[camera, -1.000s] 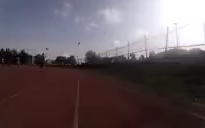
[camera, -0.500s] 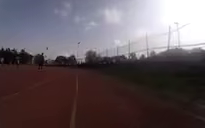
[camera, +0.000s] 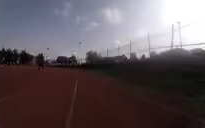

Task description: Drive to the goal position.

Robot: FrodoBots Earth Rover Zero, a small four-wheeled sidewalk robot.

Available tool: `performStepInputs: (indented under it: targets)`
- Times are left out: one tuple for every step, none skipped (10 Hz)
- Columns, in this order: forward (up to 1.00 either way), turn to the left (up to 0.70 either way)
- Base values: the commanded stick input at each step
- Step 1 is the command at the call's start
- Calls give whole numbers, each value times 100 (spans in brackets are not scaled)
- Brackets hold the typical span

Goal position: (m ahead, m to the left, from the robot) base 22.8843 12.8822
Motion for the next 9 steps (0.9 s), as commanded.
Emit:
performStepInputs:
  targets:
    - [50, 0]
    - [50, 0]
    - [50, 0]
    - [50, 0]
    - [50, 0]
    - [50, 0]
    - [50, 0]
    - [50, 0]
    - [50, 0]
